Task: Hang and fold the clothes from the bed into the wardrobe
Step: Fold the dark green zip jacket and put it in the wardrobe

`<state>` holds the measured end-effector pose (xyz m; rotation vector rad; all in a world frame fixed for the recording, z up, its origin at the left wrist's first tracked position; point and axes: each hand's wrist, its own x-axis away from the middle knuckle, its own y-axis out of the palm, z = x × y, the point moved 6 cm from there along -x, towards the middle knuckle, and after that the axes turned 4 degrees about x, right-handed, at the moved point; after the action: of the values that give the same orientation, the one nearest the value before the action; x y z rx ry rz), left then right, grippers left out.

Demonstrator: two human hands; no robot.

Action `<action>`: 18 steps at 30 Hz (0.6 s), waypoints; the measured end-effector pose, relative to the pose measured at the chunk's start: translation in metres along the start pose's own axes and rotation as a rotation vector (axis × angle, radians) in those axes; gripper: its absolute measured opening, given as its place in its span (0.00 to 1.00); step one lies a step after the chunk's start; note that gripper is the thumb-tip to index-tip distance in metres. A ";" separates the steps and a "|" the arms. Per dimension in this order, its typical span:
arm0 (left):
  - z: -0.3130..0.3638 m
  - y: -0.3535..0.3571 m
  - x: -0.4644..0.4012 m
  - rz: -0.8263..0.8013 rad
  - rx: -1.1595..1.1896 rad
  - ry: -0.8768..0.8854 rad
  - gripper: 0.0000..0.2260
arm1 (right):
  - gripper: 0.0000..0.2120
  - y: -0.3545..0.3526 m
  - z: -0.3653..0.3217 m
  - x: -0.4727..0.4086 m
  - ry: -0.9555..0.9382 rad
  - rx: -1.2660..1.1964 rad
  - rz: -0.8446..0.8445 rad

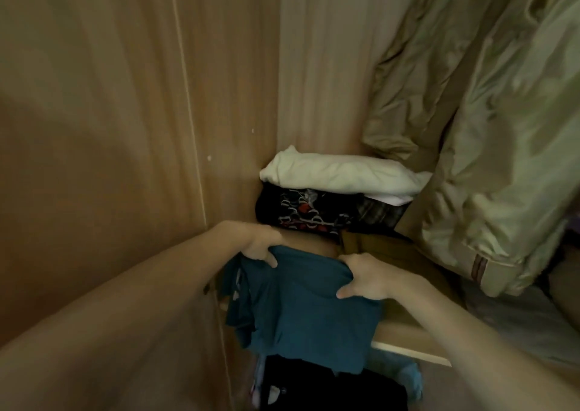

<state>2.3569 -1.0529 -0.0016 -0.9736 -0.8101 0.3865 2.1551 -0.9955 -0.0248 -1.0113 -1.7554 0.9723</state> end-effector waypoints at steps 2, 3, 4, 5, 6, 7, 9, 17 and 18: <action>-0.010 -0.014 -0.021 -0.038 0.000 -0.011 0.15 | 0.24 -0.007 0.014 -0.027 0.004 0.019 -0.032; -0.016 -0.020 -0.030 -0.058 -0.004 -0.027 0.15 | 0.26 -0.011 0.018 -0.040 -0.006 0.032 -0.050; -0.023 -0.026 -0.039 -0.071 -0.004 -0.048 0.16 | 0.27 -0.014 0.021 -0.052 -0.023 0.043 -0.063; -0.030 -0.030 -0.047 -0.076 -0.005 -0.071 0.16 | 0.27 -0.019 0.022 -0.064 -0.045 0.043 -0.067; -0.038 -0.034 -0.055 -0.077 0.007 -0.085 0.17 | 0.26 -0.023 0.023 -0.074 -0.062 0.031 -0.065; -0.045 -0.038 -0.061 -0.070 0.017 -0.097 0.18 | 0.25 -0.027 0.023 -0.083 -0.076 0.010 -0.065; -0.060 -0.043 -0.071 -0.036 -0.001 -0.132 0.19 | 0.24 -0.033 0.025 -0.101 -0.088 -0.009 -0.059; -0.031 -0.028 -0.087 0.711 -0.171 -0.111 0.20 | 0.23 -0.016 -0.011 -0.101 -0.091 0.261 0.780; -0.026 -0.012 -0.089 0.728 -0.108 -0.106 0.19 | 0.22 -0.003 -0.011 -0.102 -0.067 0.223 0.807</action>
<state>2.3177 -1.1295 -0.0377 -1.3463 -0.5494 1.0344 2.1946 -1.0877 -0.0488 -1.5875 -1.2330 1.6633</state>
